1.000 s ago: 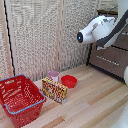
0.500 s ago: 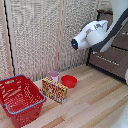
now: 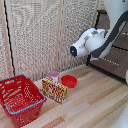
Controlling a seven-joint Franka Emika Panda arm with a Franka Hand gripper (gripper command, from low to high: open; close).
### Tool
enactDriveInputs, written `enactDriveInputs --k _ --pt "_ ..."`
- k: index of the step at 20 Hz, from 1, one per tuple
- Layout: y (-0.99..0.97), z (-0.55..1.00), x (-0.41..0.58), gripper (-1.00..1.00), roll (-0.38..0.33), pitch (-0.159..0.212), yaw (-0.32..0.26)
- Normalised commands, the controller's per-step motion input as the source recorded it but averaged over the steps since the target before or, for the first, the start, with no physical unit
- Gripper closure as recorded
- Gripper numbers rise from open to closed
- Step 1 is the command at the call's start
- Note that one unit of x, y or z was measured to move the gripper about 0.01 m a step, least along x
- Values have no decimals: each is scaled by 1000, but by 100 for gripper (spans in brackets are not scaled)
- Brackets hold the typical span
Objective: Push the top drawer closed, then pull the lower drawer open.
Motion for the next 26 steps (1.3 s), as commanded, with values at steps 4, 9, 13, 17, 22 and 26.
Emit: enactDriveInputs --k 4,9,13,17,22,26 --pt "-58 -458 -31 -100 23 -100 40" --pt "-158 -398 -1 -100 2 -57 3" --pt "-377 -232 0 -100 43 -9 0" --pt "-537 -106 0 -100 34 -2 0" --pt "-521 -18 59 -100 38 -30 5" --pt "-310 0 96 100 41 -13 1"
